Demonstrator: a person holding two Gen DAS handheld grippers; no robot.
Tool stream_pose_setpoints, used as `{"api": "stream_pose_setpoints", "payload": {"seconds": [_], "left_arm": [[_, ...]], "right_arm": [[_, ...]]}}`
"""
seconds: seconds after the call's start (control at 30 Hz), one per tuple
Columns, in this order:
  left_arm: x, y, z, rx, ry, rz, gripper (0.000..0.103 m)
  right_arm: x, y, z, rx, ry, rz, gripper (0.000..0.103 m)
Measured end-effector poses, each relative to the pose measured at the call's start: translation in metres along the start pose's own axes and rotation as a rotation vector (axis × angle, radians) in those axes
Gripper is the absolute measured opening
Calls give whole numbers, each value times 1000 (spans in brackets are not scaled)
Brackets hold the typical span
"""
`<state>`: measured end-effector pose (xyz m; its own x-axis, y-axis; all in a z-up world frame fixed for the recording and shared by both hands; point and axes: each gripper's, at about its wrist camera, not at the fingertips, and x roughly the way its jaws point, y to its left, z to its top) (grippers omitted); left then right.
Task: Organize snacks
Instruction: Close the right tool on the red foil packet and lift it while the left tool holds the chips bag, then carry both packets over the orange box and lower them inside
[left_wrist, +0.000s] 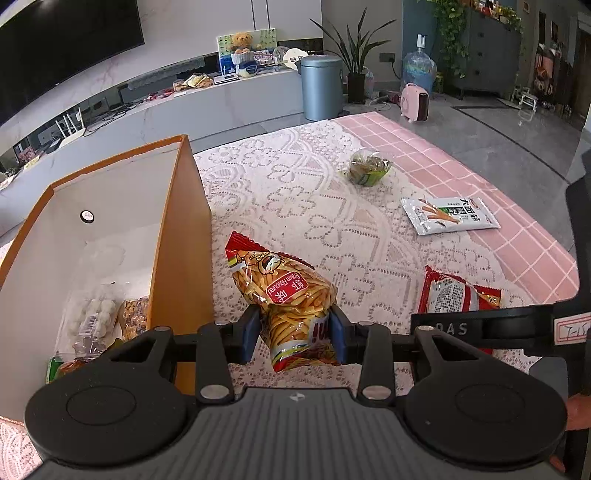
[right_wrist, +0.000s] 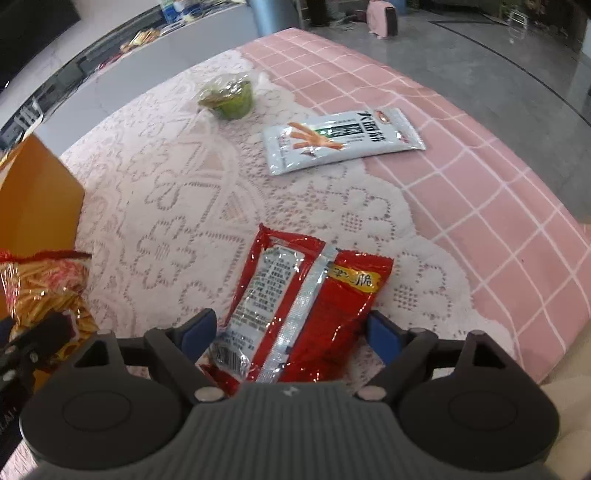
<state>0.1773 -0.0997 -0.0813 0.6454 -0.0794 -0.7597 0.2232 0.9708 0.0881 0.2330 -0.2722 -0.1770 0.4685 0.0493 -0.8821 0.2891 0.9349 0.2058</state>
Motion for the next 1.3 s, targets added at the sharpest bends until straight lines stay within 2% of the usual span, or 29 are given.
{"api": "stream_pose_setpoints", "payload": {"seconds": [0.23, 0.57, 0.9, 1.07, 1.3], "left_arm": [[-3, -4, -2, 18, 9, 13, 44], [-20, 0, 1, -4, -29, 7, 44], [-56, 29, 17, -81, -115, -24, 44], [-74, 55, 23, -140, -172, -14, 44], [-91, 94, 25, -209, -218, 19, 44]], "right_arm": [[0, 3, -1, -41, -12, 4, 75], [-31, -1, -7, -40, -93, 100, 75], [-88, 2, -4, -45, -225, 174, 75], [-118, 22, -1, -85, -292, 259, 75], [-145, 69, -6, -226, -360, 369, 75]]}}
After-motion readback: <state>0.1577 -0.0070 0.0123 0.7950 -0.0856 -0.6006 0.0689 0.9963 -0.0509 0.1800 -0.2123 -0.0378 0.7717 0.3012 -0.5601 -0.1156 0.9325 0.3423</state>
